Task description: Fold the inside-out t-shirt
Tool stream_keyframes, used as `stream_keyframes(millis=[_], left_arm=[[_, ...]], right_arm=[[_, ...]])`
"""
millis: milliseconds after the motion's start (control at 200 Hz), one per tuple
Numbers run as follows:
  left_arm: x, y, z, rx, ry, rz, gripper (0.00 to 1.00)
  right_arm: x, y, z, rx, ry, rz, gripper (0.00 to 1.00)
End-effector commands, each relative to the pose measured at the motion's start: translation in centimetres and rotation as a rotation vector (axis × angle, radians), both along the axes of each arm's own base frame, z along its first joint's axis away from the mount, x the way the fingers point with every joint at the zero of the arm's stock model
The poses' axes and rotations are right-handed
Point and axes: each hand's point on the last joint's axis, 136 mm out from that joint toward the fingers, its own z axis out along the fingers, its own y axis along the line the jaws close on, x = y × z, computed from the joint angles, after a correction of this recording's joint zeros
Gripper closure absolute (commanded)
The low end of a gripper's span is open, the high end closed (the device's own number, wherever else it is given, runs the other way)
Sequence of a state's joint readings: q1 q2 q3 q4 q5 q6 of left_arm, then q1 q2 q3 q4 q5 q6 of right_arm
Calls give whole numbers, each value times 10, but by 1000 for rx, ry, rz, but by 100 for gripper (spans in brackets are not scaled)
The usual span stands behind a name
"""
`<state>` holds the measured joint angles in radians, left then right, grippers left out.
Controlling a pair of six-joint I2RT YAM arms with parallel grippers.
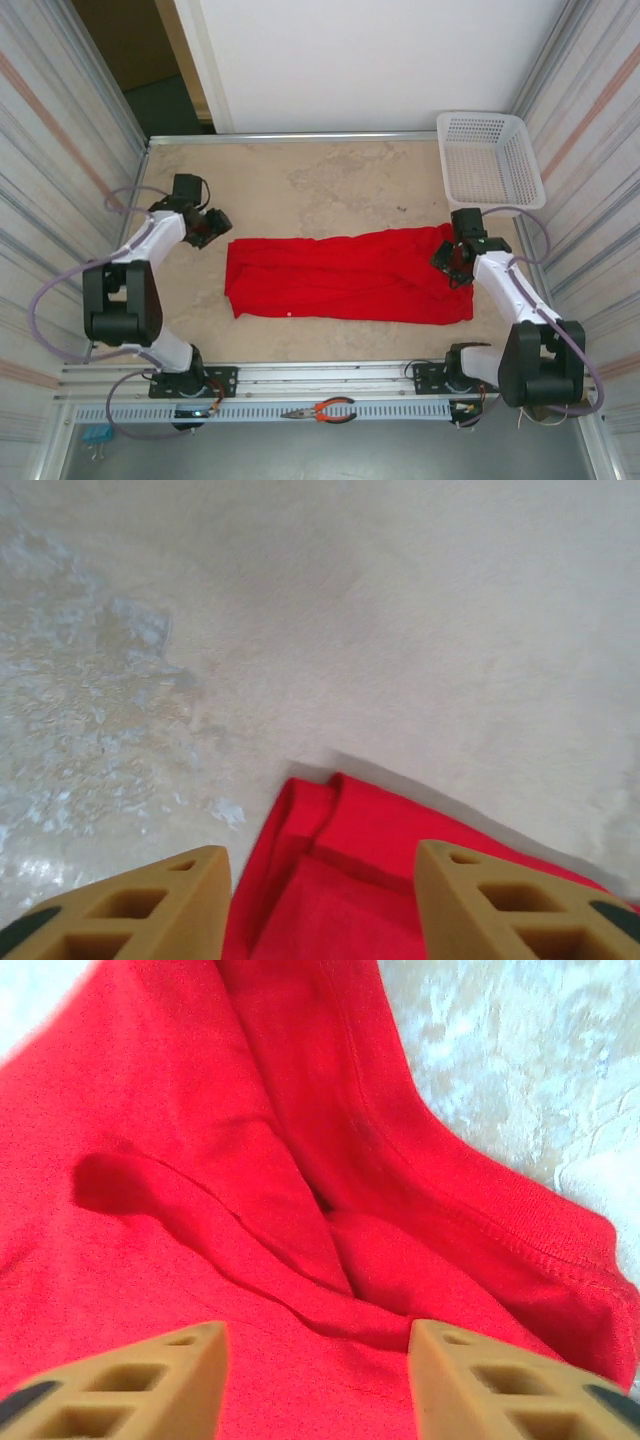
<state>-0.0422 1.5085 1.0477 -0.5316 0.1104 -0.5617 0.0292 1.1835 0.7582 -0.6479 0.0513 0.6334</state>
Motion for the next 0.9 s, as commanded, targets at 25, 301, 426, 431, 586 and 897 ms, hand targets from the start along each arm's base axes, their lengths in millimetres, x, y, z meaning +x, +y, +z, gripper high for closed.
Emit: stream_keyframes(millis=[25, 301, 426, 431, 586, 897], left_arm=[[-23, -44, 32, -72, -65, -82, 46], [-65, -111, -56, -115, 69, -113, 46], [-61, -105, -70, -54, 95, -123, 46], [-61, -104, -70, -51, 95, -123, 46], [-50, -85, -75, -6, 105, -98, 46], [-29, -55, -73, -5, 98, -57, 46]], right_arm=[[10, -11, 14, 3, -20, -12, 33], [21, -33, -18, 106, 25, -61, 15], [22, -41, -32, 175, 46, -105, 5], [22, -41, -33, 180, 47, -107, 5], [23, -31, -47, 288, 28, -124, 3], [12, 10, -56, 435, 12, -21, 3]])
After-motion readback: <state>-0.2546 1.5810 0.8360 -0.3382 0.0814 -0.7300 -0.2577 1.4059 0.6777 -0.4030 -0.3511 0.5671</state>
